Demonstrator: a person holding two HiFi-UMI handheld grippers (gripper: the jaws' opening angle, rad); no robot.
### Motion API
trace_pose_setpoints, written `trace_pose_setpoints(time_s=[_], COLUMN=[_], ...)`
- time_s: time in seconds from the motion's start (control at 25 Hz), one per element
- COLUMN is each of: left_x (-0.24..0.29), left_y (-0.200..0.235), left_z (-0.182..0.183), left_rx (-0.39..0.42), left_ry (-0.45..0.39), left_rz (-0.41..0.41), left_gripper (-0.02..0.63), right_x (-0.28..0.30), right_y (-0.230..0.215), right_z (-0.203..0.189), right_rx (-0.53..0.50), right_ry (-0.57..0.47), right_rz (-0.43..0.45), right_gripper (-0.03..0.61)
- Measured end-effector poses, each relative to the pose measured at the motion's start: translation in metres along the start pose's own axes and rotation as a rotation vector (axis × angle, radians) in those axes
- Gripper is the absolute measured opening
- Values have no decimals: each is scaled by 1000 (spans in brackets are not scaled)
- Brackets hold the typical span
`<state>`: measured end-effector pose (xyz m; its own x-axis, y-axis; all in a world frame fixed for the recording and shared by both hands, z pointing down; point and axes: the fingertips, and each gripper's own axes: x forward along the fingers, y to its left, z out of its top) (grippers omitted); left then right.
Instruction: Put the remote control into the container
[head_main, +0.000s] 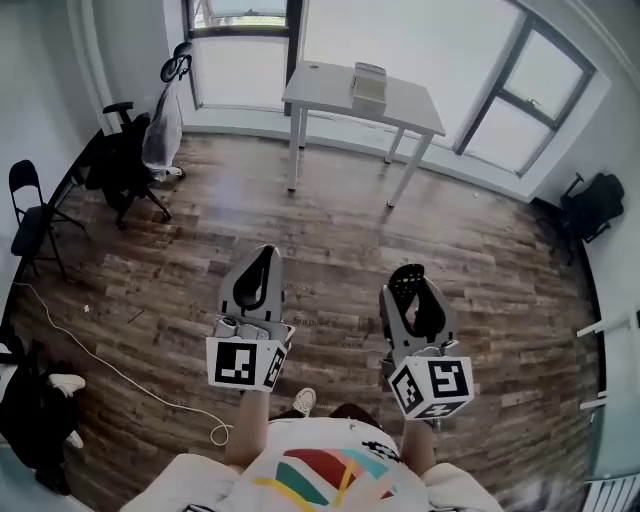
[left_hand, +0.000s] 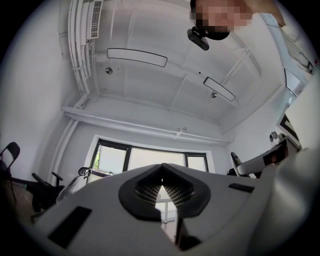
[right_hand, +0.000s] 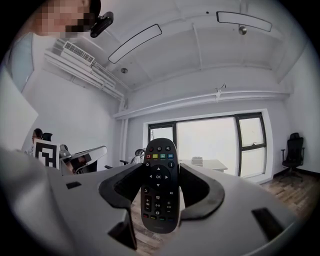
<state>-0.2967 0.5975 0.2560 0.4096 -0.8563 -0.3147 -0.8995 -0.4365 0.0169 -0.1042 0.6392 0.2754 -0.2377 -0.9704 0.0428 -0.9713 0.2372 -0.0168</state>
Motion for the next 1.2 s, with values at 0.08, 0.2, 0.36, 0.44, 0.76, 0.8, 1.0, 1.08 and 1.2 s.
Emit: trace_pose_setpoints(time_s=[0.08,0.2,0.36,0.44,0.76,0.8,1.0,1.08,1.2], left_x=[8,20,25,27,82,94,182,221,267], left_y=[9,12,22,29,31,30,31,26,19], left_z=[-5,-16,-28,-35,-69,-71,-76,-74,-69], left_rx=[-9,-6,7,12,67,71,68,75,109], left_ry=[5,29,62,75,119,117,94,80,55], left_rz=[6,1,16,33,42,36,-29,-55,-63], left_gripper=[8,7,7,7,7,8,8,7,7], right_x=[11,26,44,53,114,123,179,198,225], right_y=[-1,-13,-17,-18,-45,-53,-95,-113,-140], right_z=[-5,-13,-22,-23,-30,-29,-20,-11,0], right_rx=[-2,24,52,45,62,61,98,92,43], right_ry=[20,49,76,79,51,43,-18,-51,-82], right_rz=[-5,-31,-38,-29,24,25,12,11,-1], right_gripper=[235,235,235,235,235,235,235,235,235])
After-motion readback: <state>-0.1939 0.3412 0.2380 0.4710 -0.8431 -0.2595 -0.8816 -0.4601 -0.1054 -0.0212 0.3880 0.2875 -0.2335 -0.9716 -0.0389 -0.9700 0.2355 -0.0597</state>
